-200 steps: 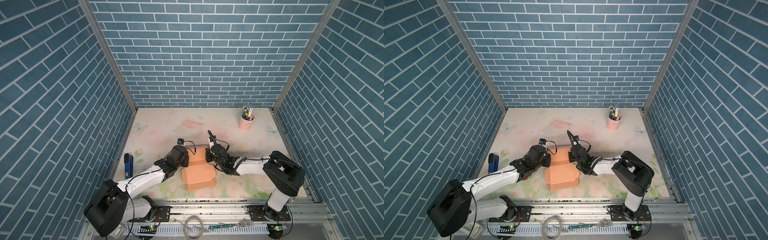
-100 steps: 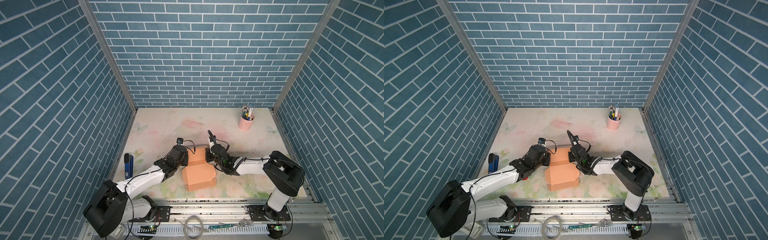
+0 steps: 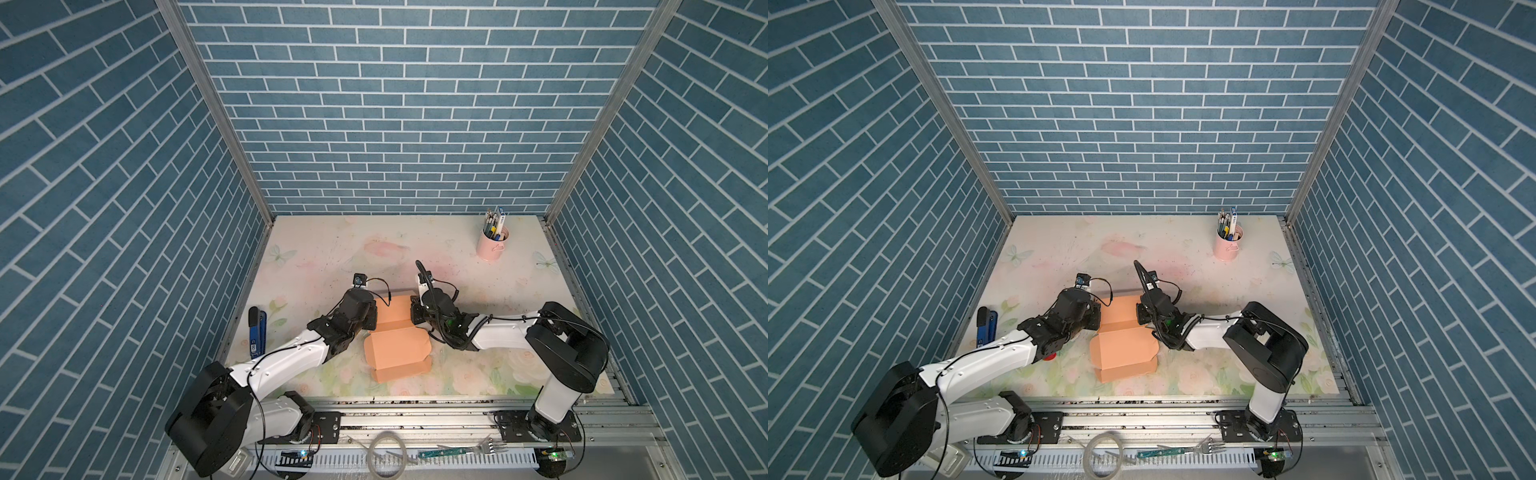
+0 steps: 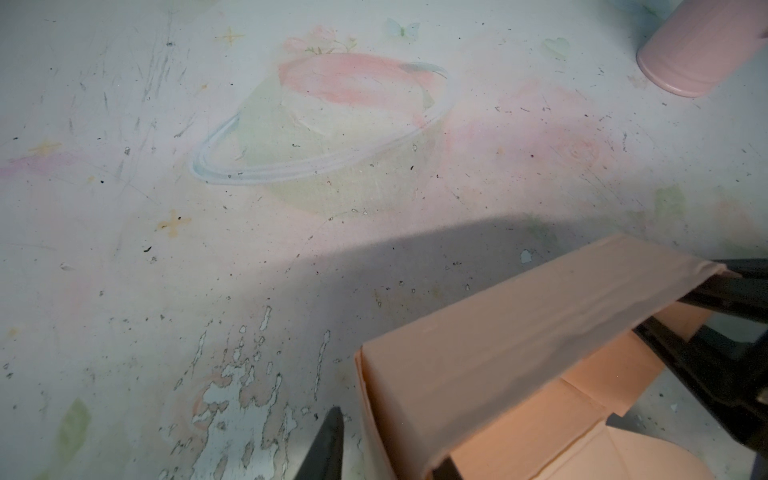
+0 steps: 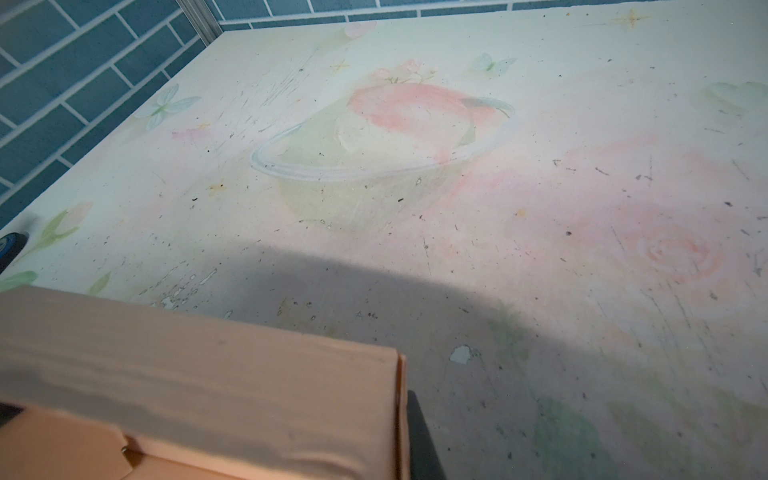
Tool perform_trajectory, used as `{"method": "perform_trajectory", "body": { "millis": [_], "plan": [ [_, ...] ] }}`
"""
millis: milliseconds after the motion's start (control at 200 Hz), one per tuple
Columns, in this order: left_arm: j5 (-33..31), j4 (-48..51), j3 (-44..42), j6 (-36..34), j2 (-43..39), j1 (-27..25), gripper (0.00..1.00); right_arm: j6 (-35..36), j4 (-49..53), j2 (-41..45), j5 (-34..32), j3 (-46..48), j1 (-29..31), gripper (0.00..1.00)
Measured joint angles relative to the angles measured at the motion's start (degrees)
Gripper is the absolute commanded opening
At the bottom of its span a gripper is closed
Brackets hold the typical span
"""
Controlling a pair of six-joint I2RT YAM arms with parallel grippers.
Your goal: Fold the paper box
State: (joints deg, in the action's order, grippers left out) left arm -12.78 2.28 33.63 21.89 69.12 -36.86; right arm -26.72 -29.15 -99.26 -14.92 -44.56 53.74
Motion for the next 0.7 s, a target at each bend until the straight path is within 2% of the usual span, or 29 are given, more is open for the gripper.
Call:
{"method": "perform_trajectory", "body": {
  "millis": [380, 700],
  "plan": [
    [-4.3, 1.3, 3.6, 1.0, 5.1, 0.0, 0.00, 0.0, 0.0, 0.0, -0.3, 0.0, 0.0, 0.00],
    [-7.8, 5.9, 9.6, 1.2, 10.5, -0.8, 0.00, -0.9, 0.6, 0.0, -0.7, -0.1, -0.1, 0.00]
  ]
}}
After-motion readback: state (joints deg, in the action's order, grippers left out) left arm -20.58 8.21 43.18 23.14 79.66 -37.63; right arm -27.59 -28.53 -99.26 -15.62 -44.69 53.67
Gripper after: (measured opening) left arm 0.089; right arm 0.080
